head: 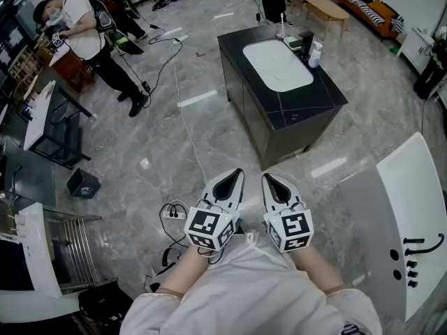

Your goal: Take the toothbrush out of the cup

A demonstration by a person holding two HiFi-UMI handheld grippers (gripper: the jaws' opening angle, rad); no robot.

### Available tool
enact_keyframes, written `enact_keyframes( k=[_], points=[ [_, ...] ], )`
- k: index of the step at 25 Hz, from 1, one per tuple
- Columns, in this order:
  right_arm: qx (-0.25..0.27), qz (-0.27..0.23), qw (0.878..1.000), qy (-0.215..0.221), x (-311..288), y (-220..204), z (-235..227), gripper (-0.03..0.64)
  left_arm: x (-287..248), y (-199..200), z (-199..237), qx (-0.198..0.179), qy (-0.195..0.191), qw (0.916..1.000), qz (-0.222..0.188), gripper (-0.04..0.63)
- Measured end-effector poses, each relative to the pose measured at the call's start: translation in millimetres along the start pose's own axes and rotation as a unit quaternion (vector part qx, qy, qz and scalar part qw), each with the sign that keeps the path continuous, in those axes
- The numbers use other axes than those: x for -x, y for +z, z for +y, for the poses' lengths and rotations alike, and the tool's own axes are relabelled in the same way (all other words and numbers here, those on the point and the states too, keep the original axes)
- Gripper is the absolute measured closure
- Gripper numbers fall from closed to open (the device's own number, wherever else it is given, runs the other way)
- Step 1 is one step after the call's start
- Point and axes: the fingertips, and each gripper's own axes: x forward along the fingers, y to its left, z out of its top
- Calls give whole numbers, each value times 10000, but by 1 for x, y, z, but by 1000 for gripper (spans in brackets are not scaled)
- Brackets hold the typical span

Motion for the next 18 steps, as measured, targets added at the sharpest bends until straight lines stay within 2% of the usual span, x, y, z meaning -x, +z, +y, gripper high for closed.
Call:
enact_keyframes(
  k=[8,14,18],
  points=[
    [-70,-42,9999,-113,1,-1,-5,591,-3,-2,-1,-34,-31,10000,41,577],
    [-468,8,9987,-183,-1,-7,-11,591,-6,-3,-1,-63,-60,9999,116,577],
    [-509,43,9985,-204,-5,-9,-15,591,-7,-5,1,-33,-46,9998,183,577]
  ],
)
